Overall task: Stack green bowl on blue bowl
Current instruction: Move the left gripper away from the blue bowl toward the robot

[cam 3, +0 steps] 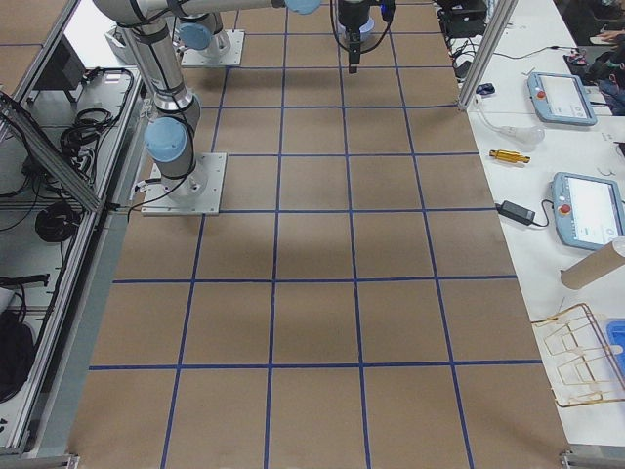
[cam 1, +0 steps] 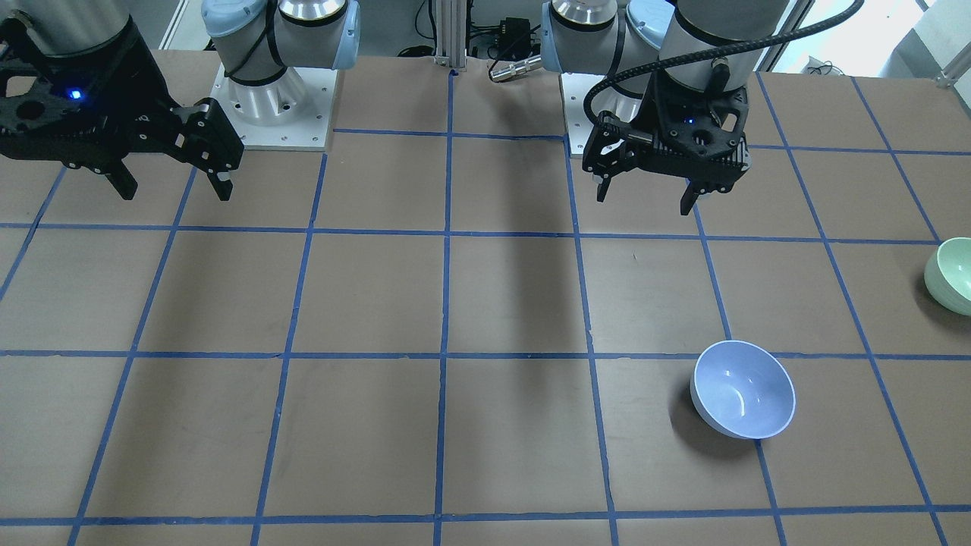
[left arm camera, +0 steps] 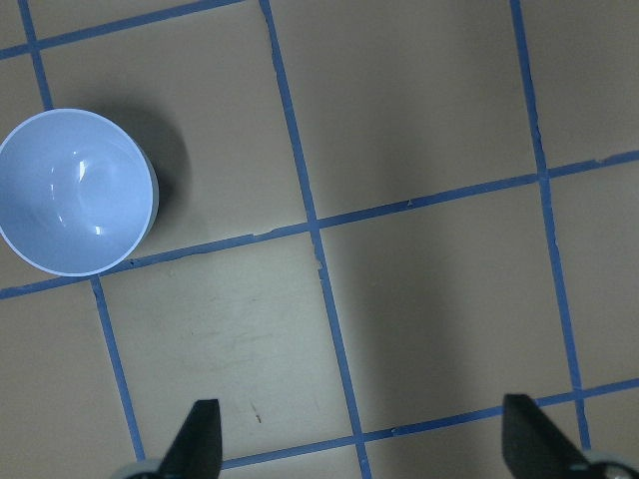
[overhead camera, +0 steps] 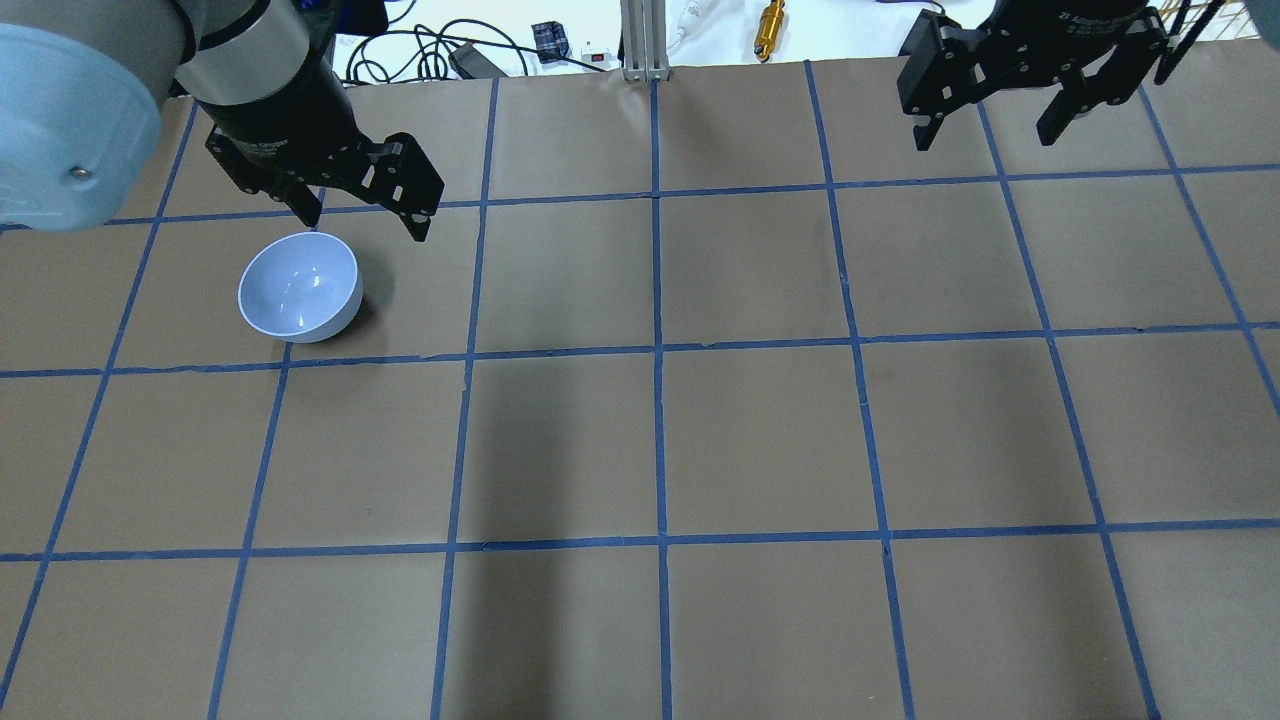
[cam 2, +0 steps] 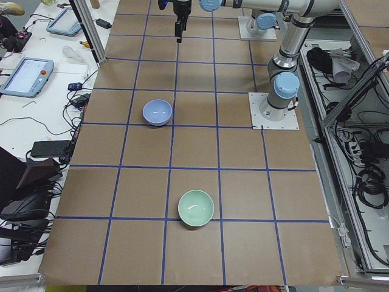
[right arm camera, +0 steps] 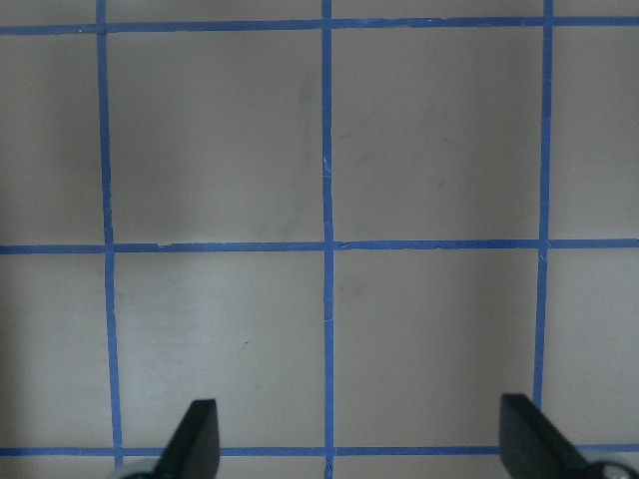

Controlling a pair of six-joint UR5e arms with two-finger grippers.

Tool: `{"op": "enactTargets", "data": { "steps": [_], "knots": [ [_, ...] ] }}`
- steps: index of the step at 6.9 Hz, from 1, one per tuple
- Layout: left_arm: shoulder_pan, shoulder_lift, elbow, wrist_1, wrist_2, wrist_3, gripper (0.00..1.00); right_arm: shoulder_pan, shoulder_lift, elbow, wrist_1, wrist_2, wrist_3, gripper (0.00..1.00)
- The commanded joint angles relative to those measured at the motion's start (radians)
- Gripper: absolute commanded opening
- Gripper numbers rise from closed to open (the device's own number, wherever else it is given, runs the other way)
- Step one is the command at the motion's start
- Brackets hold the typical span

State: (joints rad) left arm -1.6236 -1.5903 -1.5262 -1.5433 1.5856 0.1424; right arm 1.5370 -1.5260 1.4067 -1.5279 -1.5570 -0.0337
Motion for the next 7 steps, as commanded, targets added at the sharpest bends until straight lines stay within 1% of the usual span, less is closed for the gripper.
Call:
{"op": "enactTargets", "data": {
  "steps": [1, 4, 6, 7],
  "knots": [
    [-0.001, 0.0, 0.0, 0.002, 0.001, 0.0, 1.0, 0.0, 0.0, 0.0, 0.0, 0.002, 0.0, 1.0],
    [0.027, 0.0, -0.003, 0.002, 0.001, 0.009, 1.0, 0.0, 0.001, 0.0, 0.0, 0.002, 0.0, 1.0],
    [0.083, 0.006, -0.003, -0.018, 0.004, 0.101, 1.0, 0.0, 0.0, 0.0, 0.0, 0.002, 0.0, 1.0],
    [0.147, 0.015, -0.003, -0.046, 0.004, 0.205, 1.0, 0.0, 0.001, 0.0, 0.0, 0.0, 0.0, 1.0]
  ]
}}
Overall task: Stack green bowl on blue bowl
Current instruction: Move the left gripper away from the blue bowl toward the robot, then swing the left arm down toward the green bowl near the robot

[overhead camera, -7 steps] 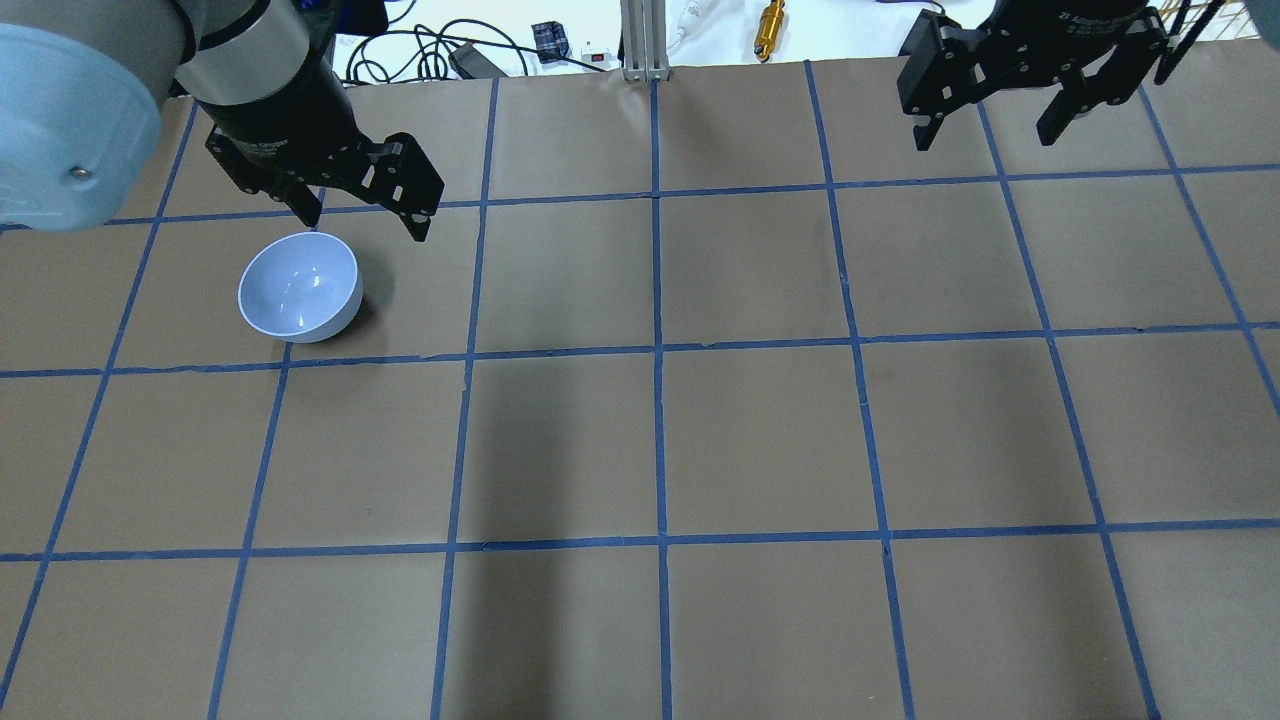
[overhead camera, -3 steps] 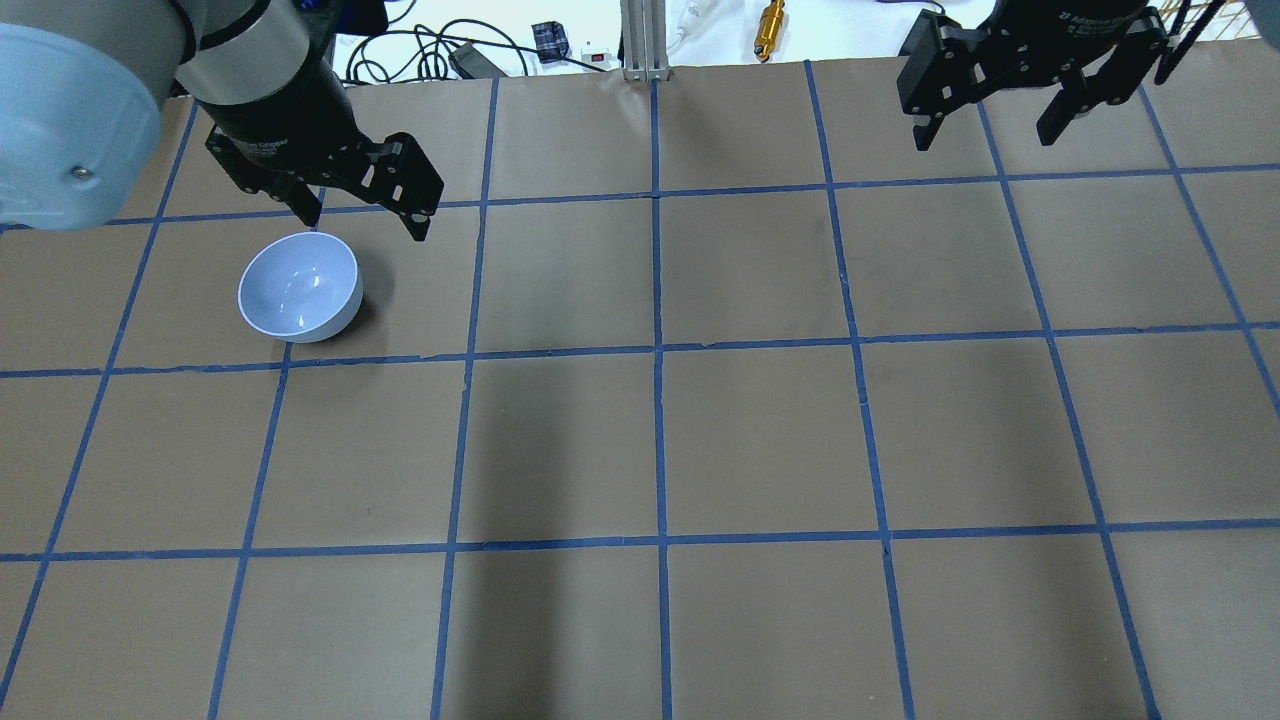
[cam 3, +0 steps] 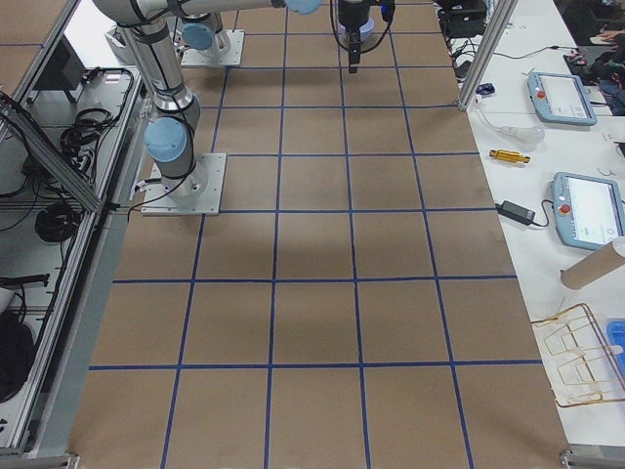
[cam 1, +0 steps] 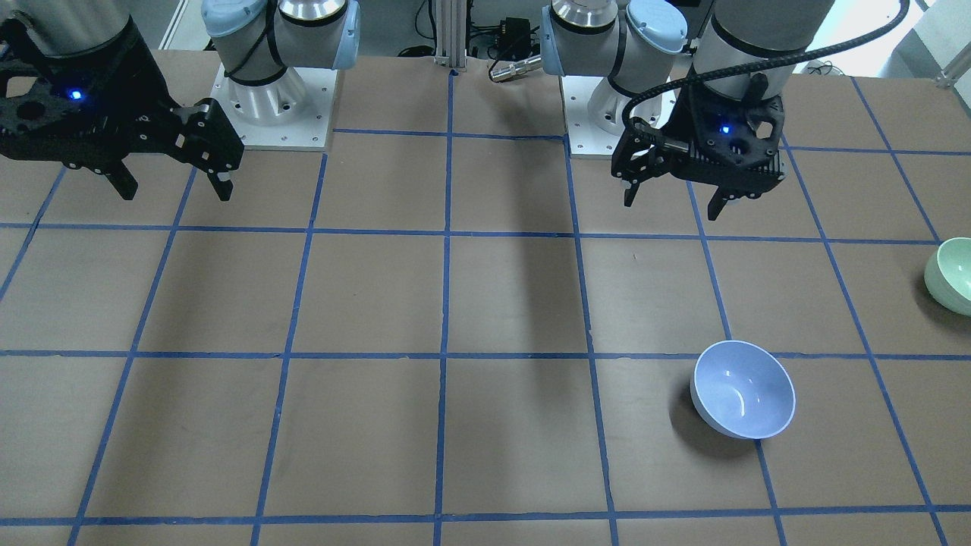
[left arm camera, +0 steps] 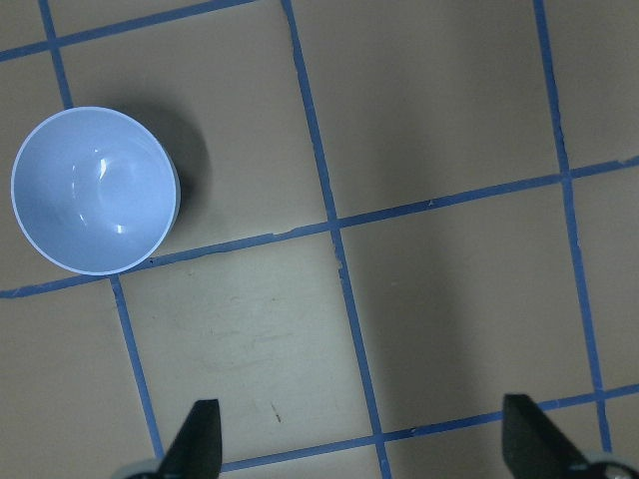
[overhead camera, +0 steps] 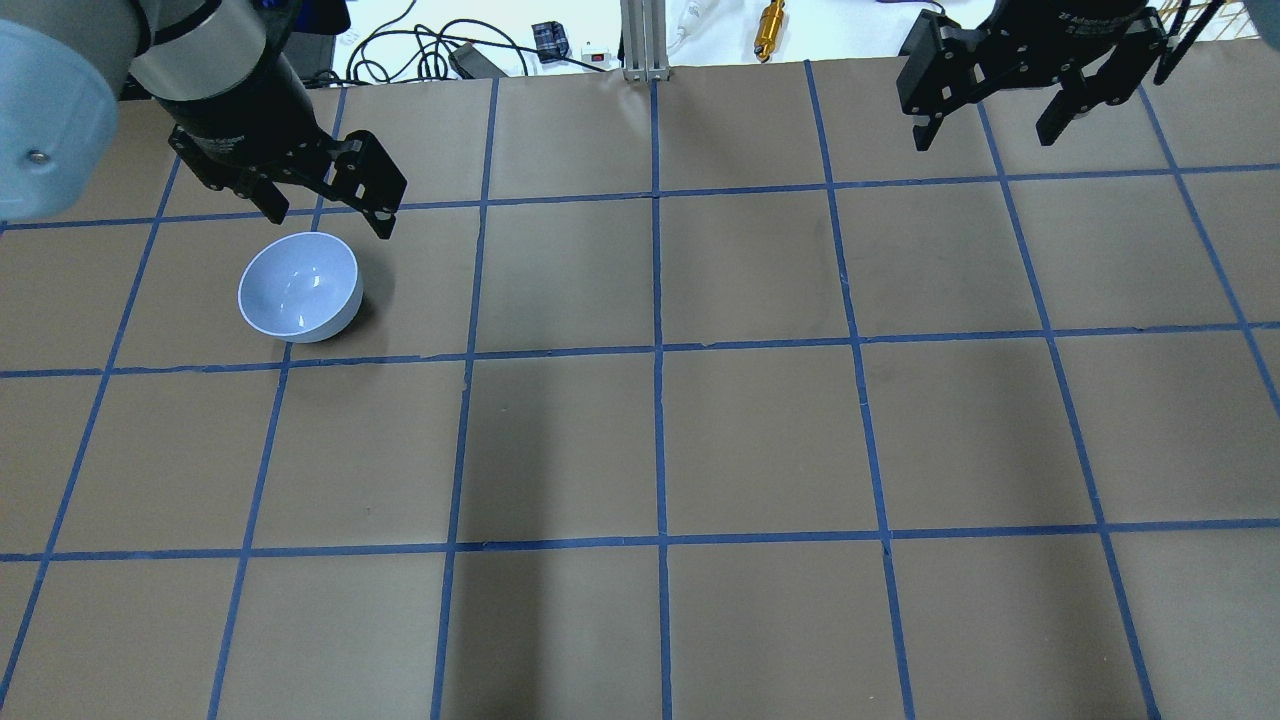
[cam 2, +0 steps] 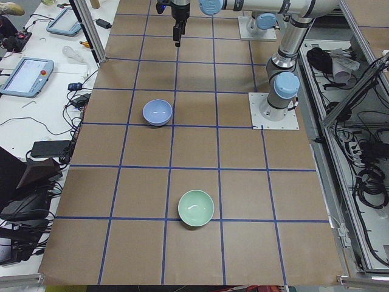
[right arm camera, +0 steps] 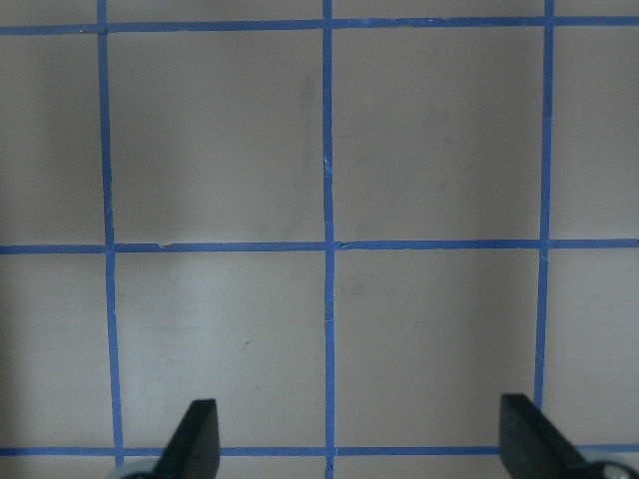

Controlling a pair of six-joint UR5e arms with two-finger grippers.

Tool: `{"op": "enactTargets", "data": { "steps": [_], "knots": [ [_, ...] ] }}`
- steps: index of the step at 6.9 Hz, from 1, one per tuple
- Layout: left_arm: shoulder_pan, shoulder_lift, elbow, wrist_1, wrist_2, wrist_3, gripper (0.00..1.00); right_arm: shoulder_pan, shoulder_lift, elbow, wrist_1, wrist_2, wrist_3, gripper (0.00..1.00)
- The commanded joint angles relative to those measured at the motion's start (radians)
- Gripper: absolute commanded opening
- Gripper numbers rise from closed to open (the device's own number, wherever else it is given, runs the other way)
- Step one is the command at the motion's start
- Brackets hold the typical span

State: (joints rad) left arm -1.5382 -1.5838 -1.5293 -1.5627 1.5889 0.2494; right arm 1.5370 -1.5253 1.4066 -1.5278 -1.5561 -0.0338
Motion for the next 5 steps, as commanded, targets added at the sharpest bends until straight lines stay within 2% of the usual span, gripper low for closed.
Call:
{"op": "enactTargets", "data": {
  "steps": [1, 2, 4, 5],
  "knots": [
    [0.14, 0.03, 0.003, -0.081, 0.11, 0.304, 1.0, 0.0, 0.001, 0.0, 0.0, -0.001, 0.0, 1.0],
    [0.226, 0.034, 0.001, -0.085, 0.17, 0.561, 1.0, 0.0, 0.001, 0.0, 0.0, -0.001, 0.0, 1.0],
    [0.485, 0.0, 0.006, -0.079, 0.157, 0.968, 1.0, 0.0, 0.001, 0.0, 0.0, -0.001, -0.001, 1.0],
    [0.572, -0.036, 0.004, -0.024, 0.157, 1.204, 1.0, 0.0, 0.001, 0.0, 0.0, -0.001, -0.001, 1.0]
  ]
}}
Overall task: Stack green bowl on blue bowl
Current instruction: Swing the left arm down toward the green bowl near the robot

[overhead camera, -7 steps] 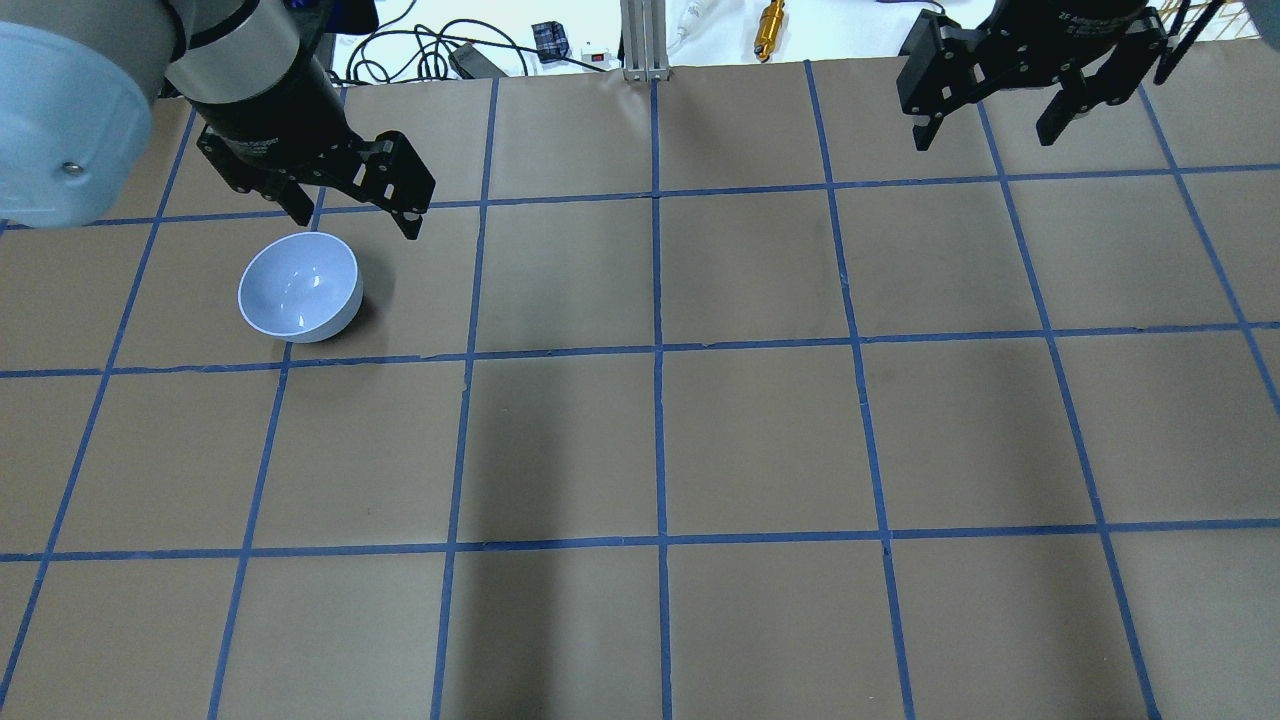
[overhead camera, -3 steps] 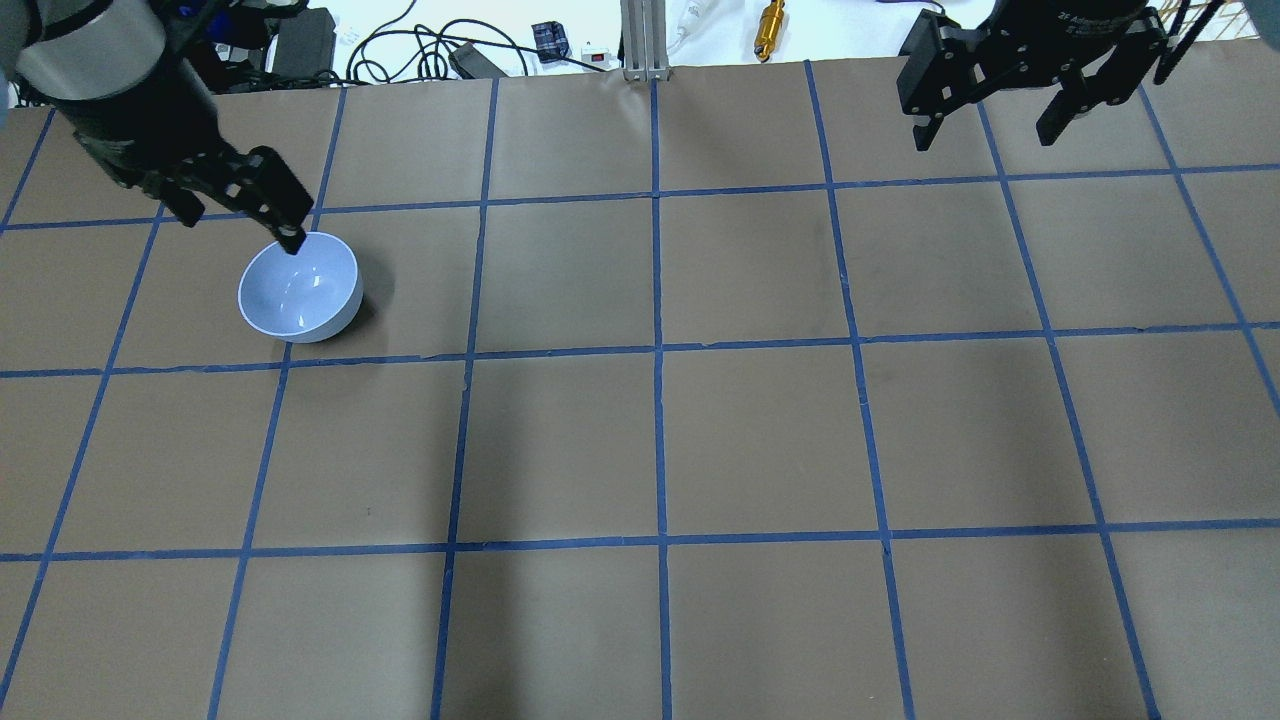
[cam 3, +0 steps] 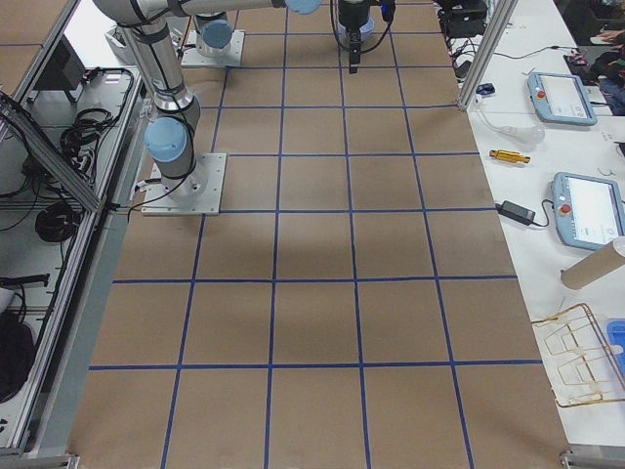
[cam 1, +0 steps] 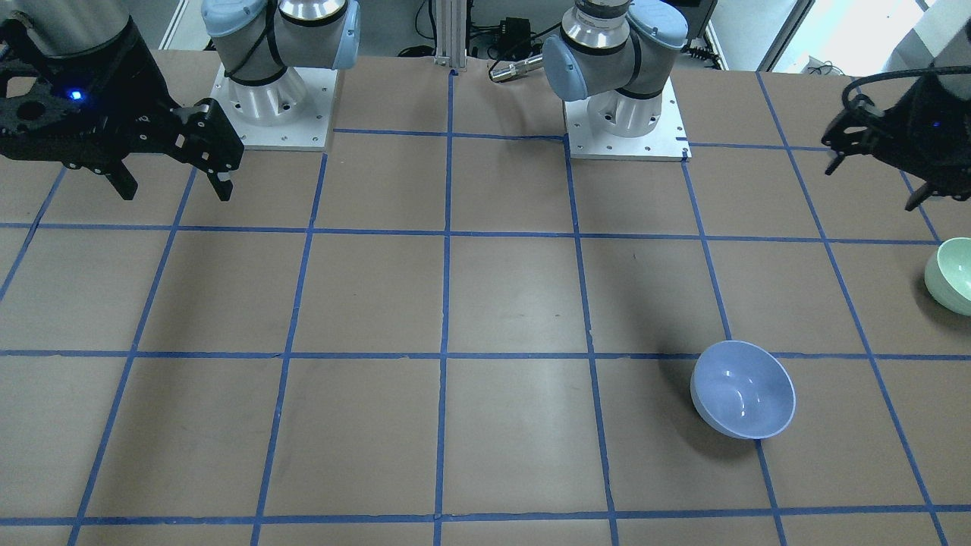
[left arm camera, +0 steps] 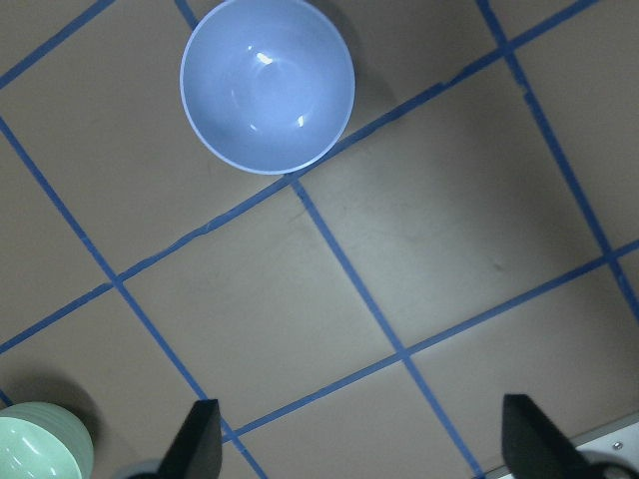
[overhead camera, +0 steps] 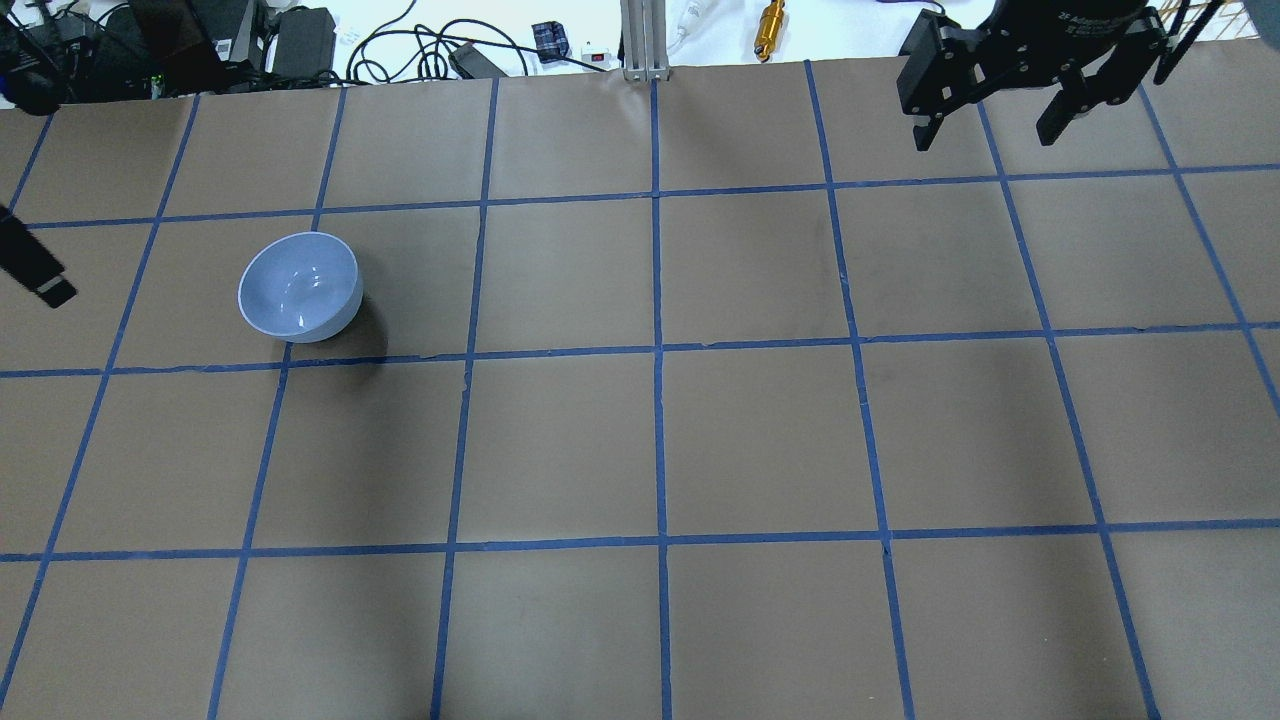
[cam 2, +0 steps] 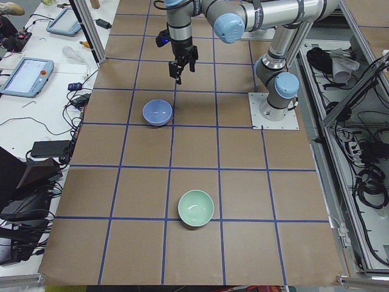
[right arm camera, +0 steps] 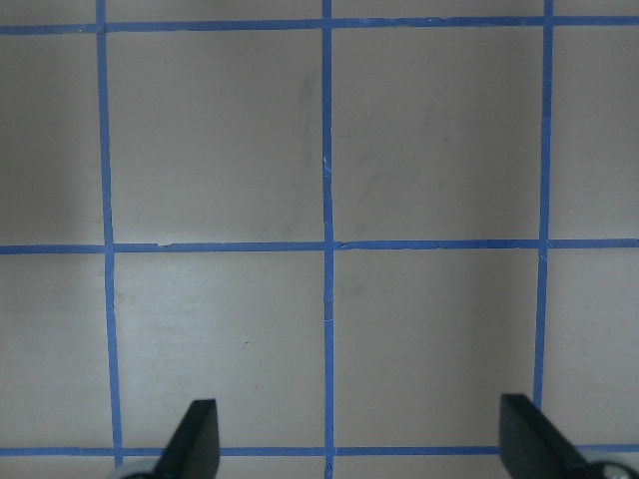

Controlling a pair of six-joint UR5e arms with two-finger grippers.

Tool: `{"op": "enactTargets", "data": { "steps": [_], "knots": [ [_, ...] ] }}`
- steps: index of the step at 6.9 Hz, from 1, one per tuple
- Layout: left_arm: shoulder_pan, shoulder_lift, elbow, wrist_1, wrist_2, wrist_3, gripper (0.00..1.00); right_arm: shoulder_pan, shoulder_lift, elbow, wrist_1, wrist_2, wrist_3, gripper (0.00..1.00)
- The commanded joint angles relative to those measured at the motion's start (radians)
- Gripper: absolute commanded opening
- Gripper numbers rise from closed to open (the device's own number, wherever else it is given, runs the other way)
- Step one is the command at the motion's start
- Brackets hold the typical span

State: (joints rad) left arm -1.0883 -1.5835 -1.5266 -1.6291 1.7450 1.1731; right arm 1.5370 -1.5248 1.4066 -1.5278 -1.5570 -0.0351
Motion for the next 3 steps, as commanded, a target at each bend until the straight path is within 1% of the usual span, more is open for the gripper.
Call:
{"op": "enactTargets", "data": {
  "steps": [1, 2, 3],
  "knots": [
    [0.173, -0.074, 0.0, 0.102, 0.001, 0.462, 1.0, 0.0, -0.002, 0.0, 0.0, 0.0, 0.0, 1.0],
    [0.248, -0.119, 0.002, 0.109, 0.005, 0.697, 1.0, 0.0, -0.002, 0.0, 0.0, 0.0, 0.0, 1.0],
    [0.346, -0.165, -0.012, 0.232, 0.001, 0.909, 1.0, 0.0, 0.0, 0.0, 0.0, 0.0, 0.0, 1.0]
  ]
}}
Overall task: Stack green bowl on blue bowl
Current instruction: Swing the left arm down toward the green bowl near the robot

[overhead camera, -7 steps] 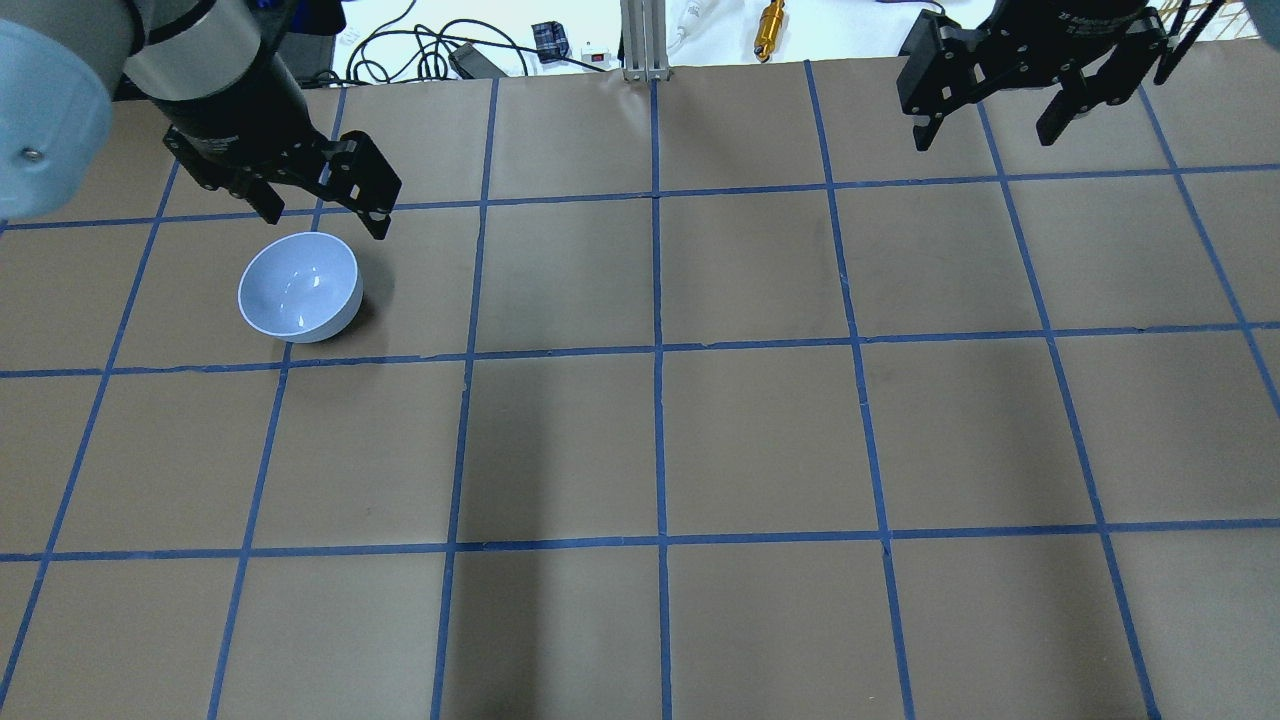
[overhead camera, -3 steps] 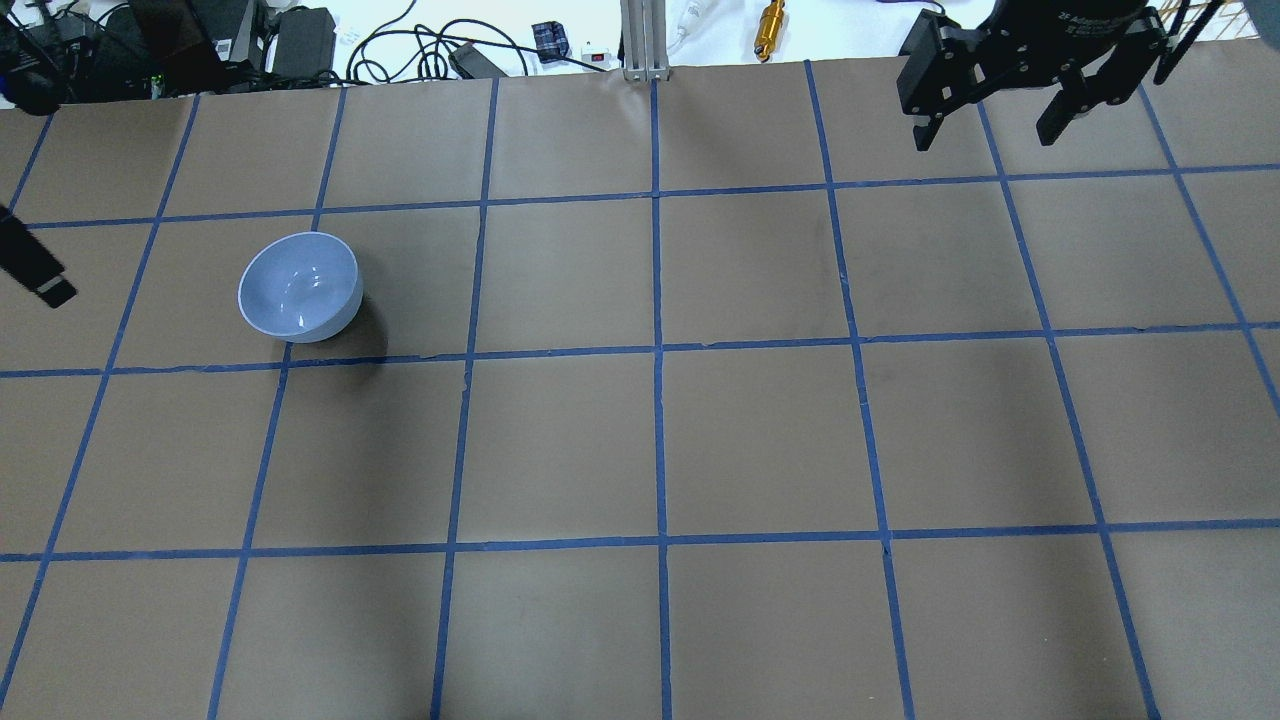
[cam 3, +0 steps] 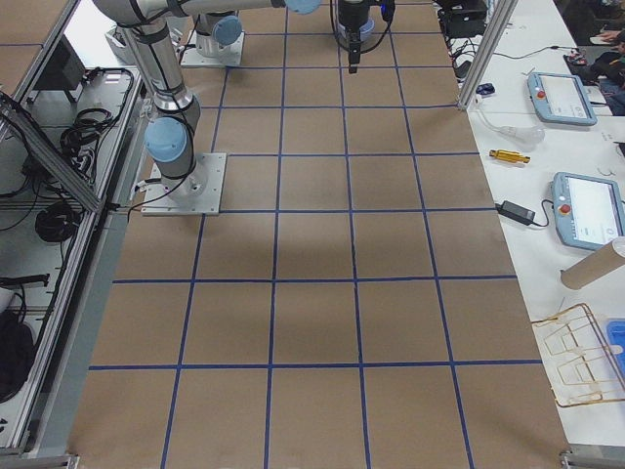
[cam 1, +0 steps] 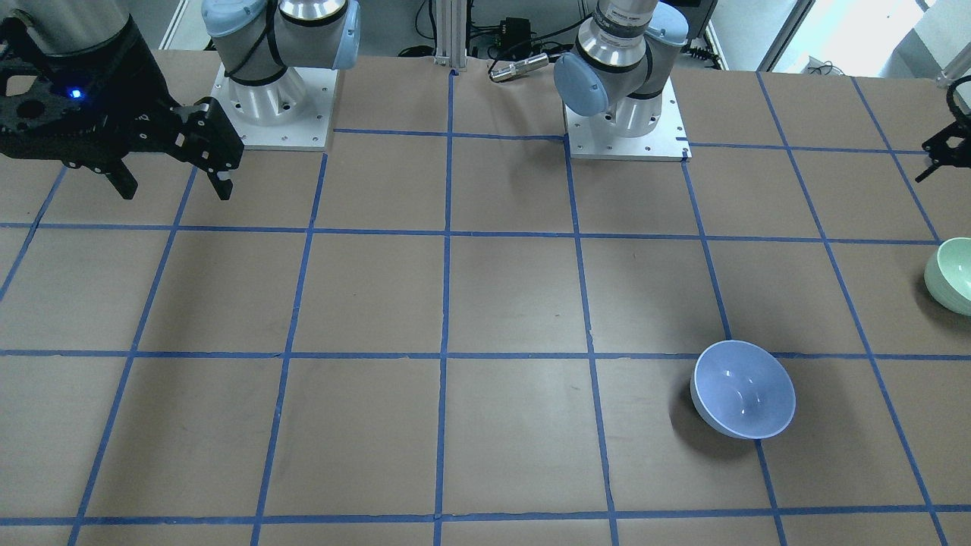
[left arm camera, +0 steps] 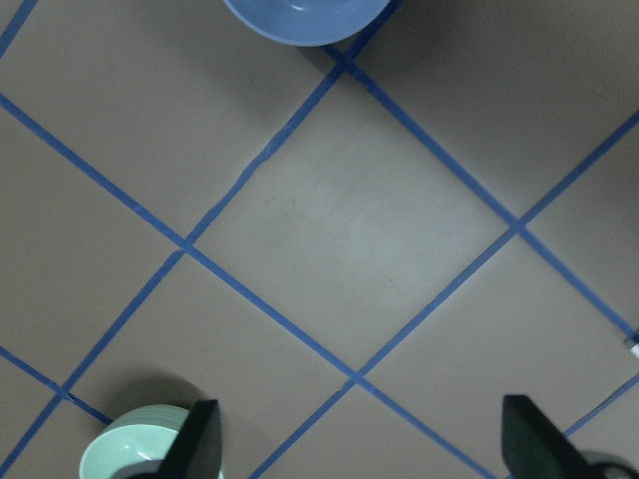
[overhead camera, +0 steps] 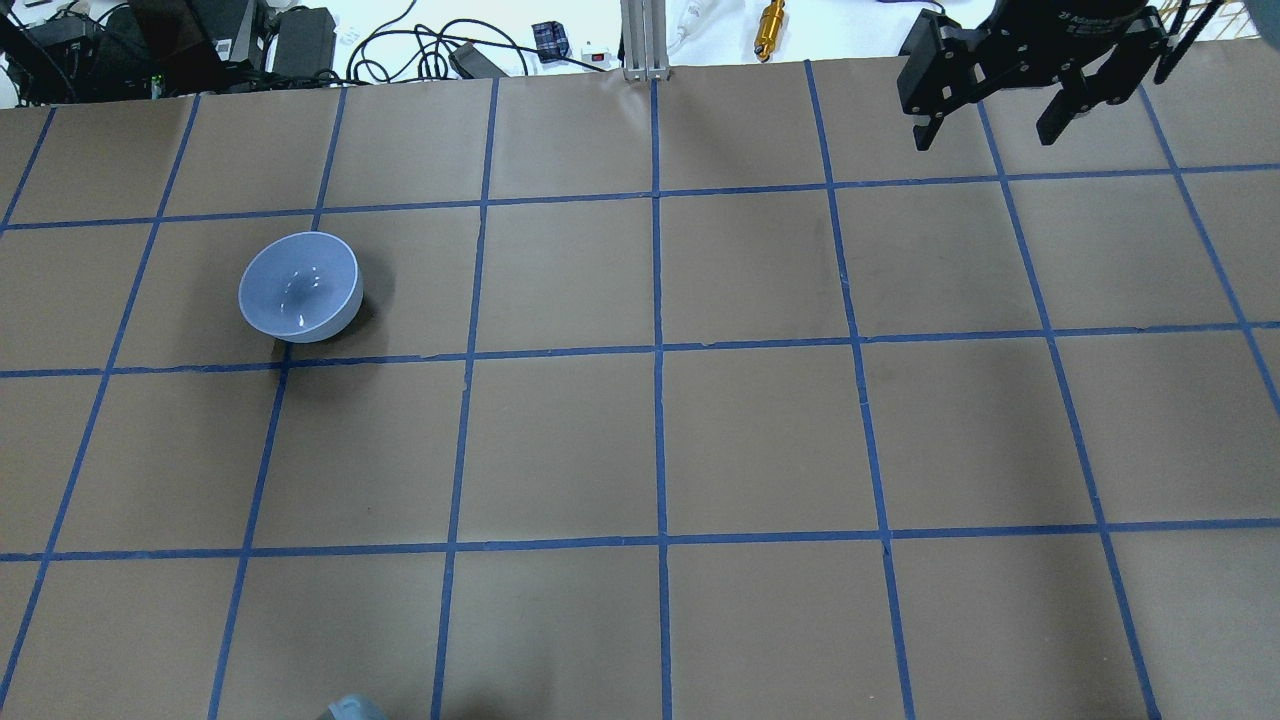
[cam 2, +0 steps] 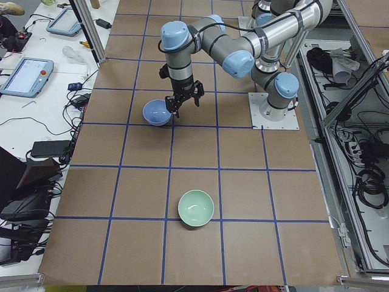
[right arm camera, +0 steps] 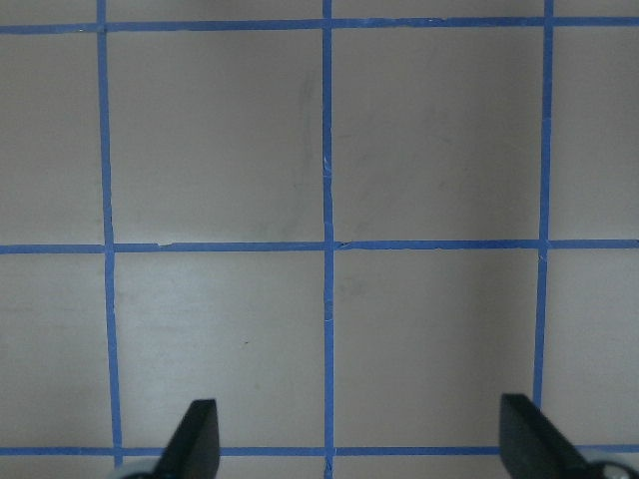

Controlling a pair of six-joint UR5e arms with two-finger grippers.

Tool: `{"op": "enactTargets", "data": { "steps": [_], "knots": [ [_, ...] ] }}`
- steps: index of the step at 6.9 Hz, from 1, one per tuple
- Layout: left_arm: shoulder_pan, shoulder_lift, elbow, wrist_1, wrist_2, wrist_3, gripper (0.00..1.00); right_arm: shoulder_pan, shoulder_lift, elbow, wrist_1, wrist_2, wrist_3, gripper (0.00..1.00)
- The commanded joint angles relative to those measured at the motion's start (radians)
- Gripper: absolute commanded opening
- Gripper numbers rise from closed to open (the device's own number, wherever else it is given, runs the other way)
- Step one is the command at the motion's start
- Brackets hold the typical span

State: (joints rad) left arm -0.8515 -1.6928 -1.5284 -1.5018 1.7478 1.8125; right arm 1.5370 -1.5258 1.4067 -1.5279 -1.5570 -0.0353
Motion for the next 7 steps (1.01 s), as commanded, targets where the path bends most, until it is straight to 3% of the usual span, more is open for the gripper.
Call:
{"op": "enactTargets", "data": {
  "steps": [1, 2, 3, 7],
  "knots": [
    [0.18, -0.106, -0.001, 0.177, -0.004, 0.413, 1.0, 0.0, -0.001, 0.0, 0.0, 0.0, 0.0, 1.0],
    [0.256, -0.161, 0.002, 0.243, -0.042, 0.58, 1.0, 0.0, -0.001, 0.0, 0.0, 0.0, 0.0, 1.0],
    [0.329, -0.215, 0.001, 0.283, -0.138, 0.71, 1.0, 0.0, 0.001, 0.0, 0.0, 0.0, 0.0, 1.0],
    [0.457, -0.376, -0.005, 0.386, -0.157, 0.962, 1.0, 0.0, 0.001, 0.0, 0.0, 0.0, 0.0, 1.0]
  ]
}}
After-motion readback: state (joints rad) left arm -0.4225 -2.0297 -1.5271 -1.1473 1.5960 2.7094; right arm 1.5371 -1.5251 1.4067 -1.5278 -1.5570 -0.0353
